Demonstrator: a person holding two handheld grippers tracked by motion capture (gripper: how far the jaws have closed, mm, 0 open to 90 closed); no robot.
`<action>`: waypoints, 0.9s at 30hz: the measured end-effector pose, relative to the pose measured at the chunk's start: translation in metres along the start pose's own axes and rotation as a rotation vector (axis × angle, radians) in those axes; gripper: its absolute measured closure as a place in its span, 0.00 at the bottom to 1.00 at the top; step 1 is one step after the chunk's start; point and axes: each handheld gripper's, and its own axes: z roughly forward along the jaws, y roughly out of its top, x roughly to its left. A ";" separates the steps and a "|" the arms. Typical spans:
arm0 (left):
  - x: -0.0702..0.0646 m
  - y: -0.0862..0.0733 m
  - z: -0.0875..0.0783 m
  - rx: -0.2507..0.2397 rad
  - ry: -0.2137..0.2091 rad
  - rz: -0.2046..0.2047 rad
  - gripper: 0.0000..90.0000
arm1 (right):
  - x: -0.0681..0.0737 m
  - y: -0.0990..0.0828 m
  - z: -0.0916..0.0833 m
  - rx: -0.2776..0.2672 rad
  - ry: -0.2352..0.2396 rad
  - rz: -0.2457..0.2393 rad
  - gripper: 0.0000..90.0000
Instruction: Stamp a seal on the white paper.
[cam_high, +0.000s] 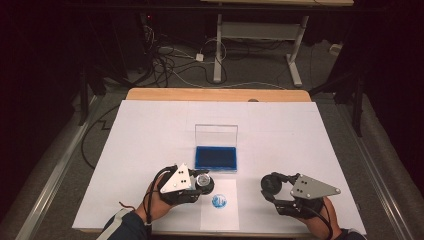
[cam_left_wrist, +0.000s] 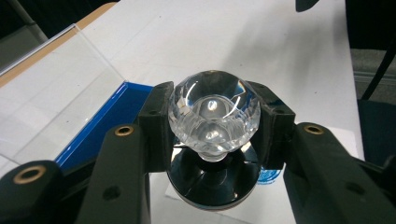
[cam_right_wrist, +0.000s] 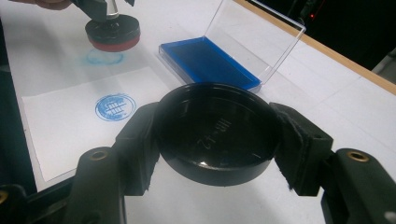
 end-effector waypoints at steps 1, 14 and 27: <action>0.001 -0.001 -0.001 0.001 0.004 0.001 0.60 | 0.000 0.000 0.000 0.000 -0.001 -0.001 0.42; 0.008 -0.007 -0.015 -0.011 0.042 -0.029 0.60 | -0.003 0.000 0.001 -0.002 -0.001 0.006 0.42; 0.014 -0.010 -0.031 -0.030 0.077 -0.045 0.60 | 0.000 -0.001 0.004 0.008 0.008 0.005 0.42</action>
